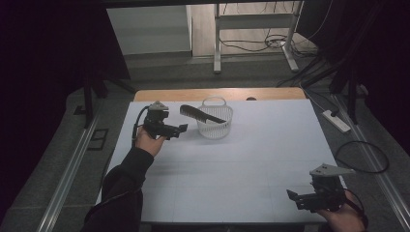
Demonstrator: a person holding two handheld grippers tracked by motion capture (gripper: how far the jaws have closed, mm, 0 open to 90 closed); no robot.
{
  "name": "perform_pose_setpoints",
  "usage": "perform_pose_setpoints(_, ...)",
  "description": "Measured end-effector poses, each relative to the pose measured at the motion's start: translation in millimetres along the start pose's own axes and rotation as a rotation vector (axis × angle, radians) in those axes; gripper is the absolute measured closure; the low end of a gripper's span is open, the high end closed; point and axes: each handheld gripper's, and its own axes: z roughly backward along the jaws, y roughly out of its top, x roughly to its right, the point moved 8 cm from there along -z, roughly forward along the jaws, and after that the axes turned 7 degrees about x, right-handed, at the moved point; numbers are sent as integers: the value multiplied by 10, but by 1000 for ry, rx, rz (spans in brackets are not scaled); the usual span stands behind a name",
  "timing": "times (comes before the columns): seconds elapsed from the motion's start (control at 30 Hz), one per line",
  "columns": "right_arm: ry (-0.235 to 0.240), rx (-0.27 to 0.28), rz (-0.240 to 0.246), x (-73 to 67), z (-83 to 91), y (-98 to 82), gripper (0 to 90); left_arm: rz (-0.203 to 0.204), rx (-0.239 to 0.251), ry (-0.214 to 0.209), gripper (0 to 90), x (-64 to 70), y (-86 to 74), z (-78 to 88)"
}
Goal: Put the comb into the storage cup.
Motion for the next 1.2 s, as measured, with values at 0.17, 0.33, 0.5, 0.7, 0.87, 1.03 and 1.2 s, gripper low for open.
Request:
perform_pose_setpoints(0.17,1,1,0,-1,1,1,0,3,1,-7,0,28,-32,17)
perform_pose_setpoints(0.33,1,6,0,-2,5,3,0,-3,4,-17,0,65,-44,53)
perform_pose_setpoints(0.5,3,7,3,-7,7,6,0,6,12,-24,0,83,-49,103)
perform_pose_setpoints(0.7,6,7,8,-16,7,7,0,21,21,-40,0,100,-49,150)
perform_pose_setpoints(0.87,7,9,9,-15,8,6,0,28,25,-52,0,113,-51,187)
perform_pose_setpoints(1.03,9,10,12,-17,10,6,0,37,44,-54,0,126,-41,231)
perform_pose_setpoints(1.2,9,11,12,-17,10,6,0,38,50,-62,0,144,-49,260)
